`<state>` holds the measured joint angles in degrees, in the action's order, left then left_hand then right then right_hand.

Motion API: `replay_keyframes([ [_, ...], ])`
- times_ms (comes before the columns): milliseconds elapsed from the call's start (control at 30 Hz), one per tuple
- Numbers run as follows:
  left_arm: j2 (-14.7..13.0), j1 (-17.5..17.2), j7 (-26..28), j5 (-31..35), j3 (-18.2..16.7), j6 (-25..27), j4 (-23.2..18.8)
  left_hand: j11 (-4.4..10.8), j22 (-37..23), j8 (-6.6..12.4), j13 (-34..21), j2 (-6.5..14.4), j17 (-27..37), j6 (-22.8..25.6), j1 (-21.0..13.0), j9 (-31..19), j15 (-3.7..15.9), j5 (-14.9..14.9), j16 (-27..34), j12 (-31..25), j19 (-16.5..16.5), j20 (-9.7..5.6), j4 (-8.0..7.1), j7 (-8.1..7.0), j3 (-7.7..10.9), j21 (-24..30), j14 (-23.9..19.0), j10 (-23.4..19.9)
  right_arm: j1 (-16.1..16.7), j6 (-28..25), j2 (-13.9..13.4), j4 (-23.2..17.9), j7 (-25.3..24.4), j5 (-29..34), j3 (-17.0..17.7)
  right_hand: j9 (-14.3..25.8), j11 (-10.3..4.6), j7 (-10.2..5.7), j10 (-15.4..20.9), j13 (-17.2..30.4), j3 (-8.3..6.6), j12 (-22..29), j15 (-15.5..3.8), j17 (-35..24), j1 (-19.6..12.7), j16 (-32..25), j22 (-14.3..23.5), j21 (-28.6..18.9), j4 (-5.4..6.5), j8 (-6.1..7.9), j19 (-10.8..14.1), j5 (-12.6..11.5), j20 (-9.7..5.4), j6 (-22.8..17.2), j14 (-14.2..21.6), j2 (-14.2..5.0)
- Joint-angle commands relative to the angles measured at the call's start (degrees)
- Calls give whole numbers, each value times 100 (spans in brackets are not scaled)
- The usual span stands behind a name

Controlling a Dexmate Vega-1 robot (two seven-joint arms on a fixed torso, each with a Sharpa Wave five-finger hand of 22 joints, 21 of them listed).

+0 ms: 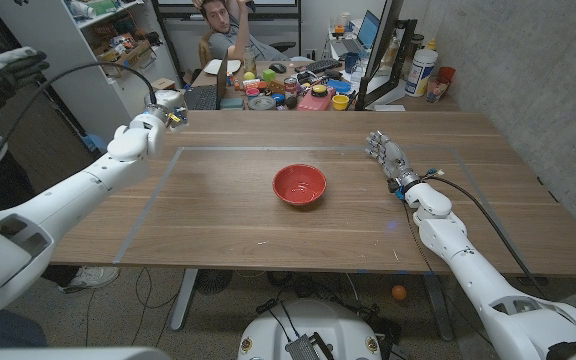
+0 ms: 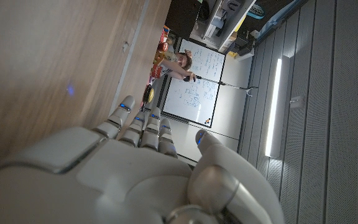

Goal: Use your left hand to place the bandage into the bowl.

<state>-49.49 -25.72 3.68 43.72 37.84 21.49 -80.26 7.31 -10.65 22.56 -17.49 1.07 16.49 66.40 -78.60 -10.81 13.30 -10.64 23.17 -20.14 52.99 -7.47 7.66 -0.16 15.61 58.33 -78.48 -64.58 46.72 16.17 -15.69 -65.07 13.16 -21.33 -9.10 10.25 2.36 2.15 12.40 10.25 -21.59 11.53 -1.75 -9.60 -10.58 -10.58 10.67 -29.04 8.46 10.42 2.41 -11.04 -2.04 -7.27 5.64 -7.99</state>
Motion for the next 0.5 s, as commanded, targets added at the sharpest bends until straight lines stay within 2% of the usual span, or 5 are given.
replay_keyframes([
  [33,-206,-240,211,-83,-414,-46,-595,5,-4,-19,-469,31,29,91,-1,-13,13,-33,29,-41,22,-301,-18,50,34,54,-34,-59,98,-1,-58,-135,-54,32,-27,22,-10,5,35,15,-41,42,10,-20,35,14,8,24,-19,40,68,-26,-114,-33,35,-137],
  [500,-239,-427,270,-338,-732,-344,-882,16,4,-60,-574,14,73,119,3,-14,11,-35,50,-54,14,-293,-23,44,25,98,-44,-66,283,37,-179,-382,-93,14,-2,22,-23,6,32,14,-42,38,2,-24,36,15,8,38,-32,39,66,-28,-125,-34,30,-146],
])
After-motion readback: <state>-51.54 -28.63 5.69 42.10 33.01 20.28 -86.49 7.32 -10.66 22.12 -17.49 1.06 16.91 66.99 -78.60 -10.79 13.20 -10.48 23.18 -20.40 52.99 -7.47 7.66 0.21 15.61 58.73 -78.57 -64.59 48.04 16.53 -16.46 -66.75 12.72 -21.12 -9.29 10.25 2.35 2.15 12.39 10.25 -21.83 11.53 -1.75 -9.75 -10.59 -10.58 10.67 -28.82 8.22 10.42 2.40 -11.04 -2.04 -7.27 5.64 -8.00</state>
